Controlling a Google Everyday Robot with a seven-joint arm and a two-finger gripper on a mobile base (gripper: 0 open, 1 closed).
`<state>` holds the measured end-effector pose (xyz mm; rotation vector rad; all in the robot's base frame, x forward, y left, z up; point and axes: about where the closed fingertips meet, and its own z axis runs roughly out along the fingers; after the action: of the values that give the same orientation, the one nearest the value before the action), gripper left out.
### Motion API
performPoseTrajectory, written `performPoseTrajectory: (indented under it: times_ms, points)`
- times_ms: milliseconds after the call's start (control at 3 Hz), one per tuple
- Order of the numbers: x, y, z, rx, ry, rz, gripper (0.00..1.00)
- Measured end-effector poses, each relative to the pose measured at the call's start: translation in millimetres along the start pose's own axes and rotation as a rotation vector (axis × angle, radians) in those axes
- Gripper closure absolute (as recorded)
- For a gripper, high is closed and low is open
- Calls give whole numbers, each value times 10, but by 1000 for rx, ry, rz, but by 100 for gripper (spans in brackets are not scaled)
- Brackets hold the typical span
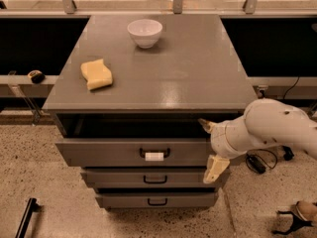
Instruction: Open top drawer
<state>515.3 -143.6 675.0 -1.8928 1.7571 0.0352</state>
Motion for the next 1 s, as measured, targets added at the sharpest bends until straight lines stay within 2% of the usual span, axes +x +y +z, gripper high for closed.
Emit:
performPoseTrajectory:
  times_ms: [333, 667, 1000]
  points:
    - [-13, -38, -16, -13, -12, -11, 0]
    - [-66, 19, 32, -59, -8, -28, 16]
    - [-221, 170, 37, -113, 8, -68, 47]
